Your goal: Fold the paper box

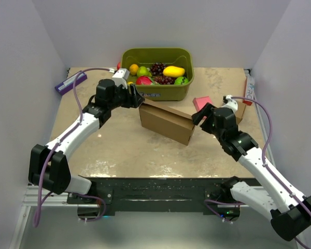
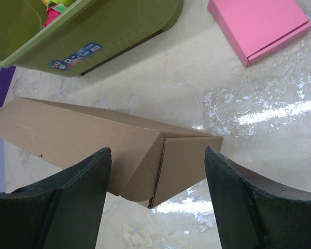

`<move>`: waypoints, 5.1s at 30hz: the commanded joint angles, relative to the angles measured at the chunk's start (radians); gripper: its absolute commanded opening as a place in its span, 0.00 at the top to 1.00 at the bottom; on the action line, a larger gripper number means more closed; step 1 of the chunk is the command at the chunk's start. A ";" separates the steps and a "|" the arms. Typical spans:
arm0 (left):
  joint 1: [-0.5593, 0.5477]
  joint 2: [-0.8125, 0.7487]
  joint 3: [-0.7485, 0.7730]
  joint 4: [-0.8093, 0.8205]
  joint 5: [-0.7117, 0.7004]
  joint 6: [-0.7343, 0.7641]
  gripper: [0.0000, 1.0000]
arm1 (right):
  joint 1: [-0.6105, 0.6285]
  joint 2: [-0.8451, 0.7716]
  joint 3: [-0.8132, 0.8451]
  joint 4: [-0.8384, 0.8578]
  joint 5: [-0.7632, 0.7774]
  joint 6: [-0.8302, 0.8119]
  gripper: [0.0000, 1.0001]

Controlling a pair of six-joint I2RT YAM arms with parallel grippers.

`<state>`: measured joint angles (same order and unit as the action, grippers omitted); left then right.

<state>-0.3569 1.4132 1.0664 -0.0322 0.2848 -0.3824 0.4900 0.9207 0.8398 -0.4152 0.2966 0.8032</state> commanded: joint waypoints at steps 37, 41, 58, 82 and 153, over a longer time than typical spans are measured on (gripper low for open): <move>0.007 -0.060 -0.042 0.055 0.085 0.036 0.19 | -0.001 -0.088 0.002 -0.059 -0.122 0.011 0.10; 0.015 -0.069 -0.046 0.067 0.090 0.030 0.18 | -0.001 -0.089 -0.005 -0.063 -0.120 0.008 0.10; 0.019 -0.042 -0.054 0.064 0.093 0.011 0.33 | -0.001 -0.069 -0.047 -0.071 -0.083 -0.006 0.16; 0.019 0.053 -0.006 -0.057 0.022 0.010 0.50 | -0.001 -0.022 -0.131 -0.053 -0.093 -0.007 0.46; 0.021 0.101 0.007 -0.060 0.070 0.027 0.67 | -0.024 0.076 0.105 -0.172 0.036 -0.047 0.32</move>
<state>-0.3473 1.5051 1.0847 -0.0166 0.3916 -0.3840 0.4747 0.9928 0.9207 -0.5800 0.2977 0.7589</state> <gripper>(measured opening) 0.339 0.691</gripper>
